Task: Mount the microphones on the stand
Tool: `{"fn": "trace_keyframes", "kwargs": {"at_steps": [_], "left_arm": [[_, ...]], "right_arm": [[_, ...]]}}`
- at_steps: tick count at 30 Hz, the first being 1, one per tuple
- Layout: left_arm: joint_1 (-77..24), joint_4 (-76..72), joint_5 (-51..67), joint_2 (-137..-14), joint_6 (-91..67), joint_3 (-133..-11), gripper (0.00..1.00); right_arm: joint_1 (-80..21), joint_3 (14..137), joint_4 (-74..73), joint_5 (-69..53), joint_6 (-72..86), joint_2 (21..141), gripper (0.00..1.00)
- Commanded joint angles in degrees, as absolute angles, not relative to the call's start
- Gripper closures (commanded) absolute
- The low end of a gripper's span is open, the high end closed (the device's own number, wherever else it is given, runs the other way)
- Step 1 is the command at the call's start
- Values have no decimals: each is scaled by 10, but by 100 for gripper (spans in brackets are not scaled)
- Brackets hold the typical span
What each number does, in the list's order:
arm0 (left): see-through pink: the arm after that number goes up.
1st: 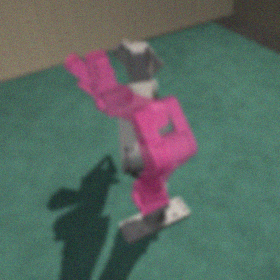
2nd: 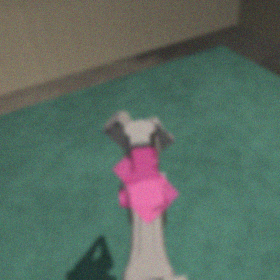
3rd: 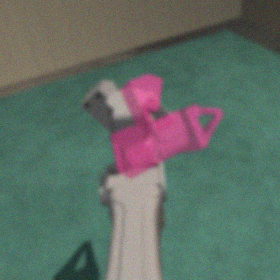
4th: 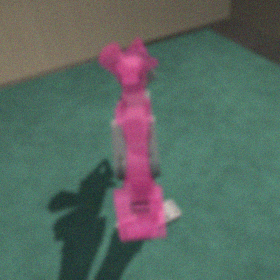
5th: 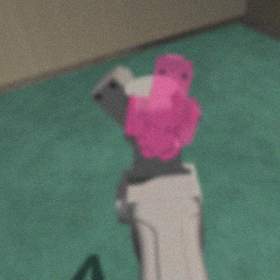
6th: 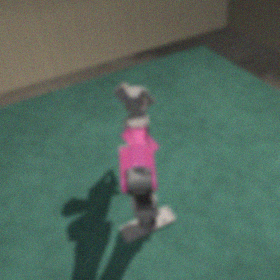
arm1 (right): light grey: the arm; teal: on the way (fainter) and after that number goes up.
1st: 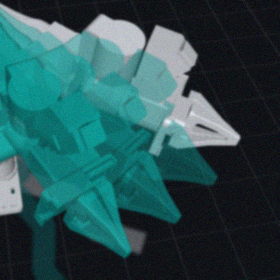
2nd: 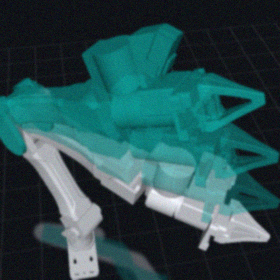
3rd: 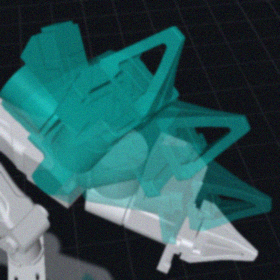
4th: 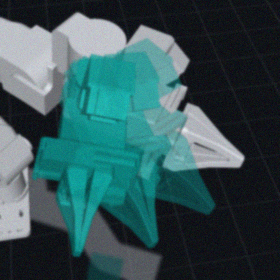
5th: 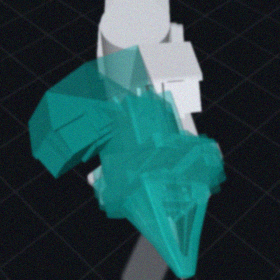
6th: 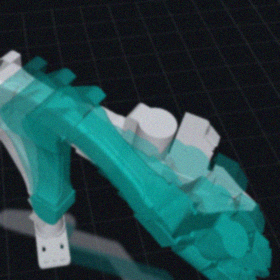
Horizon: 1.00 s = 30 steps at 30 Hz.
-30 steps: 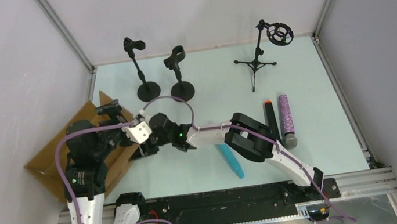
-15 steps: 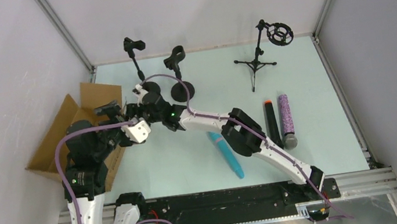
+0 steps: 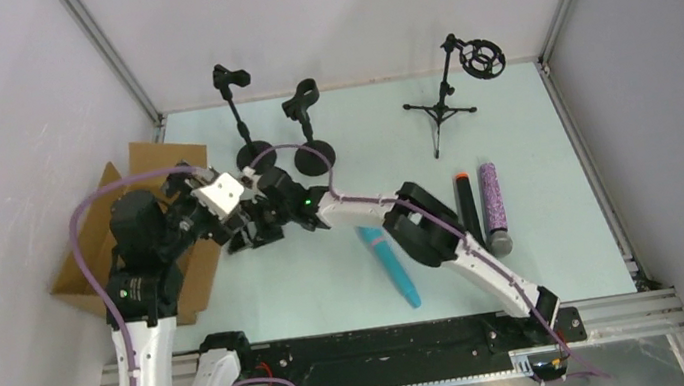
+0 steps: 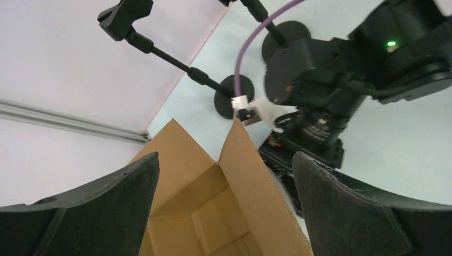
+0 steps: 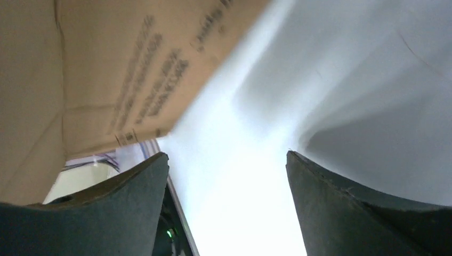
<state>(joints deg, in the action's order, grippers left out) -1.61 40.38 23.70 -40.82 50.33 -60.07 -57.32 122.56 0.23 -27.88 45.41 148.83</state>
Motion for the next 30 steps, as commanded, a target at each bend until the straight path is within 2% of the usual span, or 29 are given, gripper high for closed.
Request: {"fn": "trace_keyframes", "kwargs": {"at_steps": [1,7,15,20,24,27,30], "left_arm": [[-11,389,242,-434,334,-660,2],[-10,385,256,-478,234,-743,2],[-9,325,217,-575,184,-767,2],[-6,321,281,-663,273,-837,2],[-5,317,284,-749,341,-921,2],[-4,317,268,-830,340,-993,2],[-4,317,237,-899,261,-1087,2]], "right_arm": [[-546,1072,6,-266,376,1308,12],[-536,881,-42,-210,339,1127,9],[-568,691,-119,-94,322,1014,11],[-572,639,-154,-45,326,988,15],[-577,627,-177,-10,318,963,17],[-580,626,-187,-1,314,943,18],[-582,621,-190,20,311,931,18]]}}
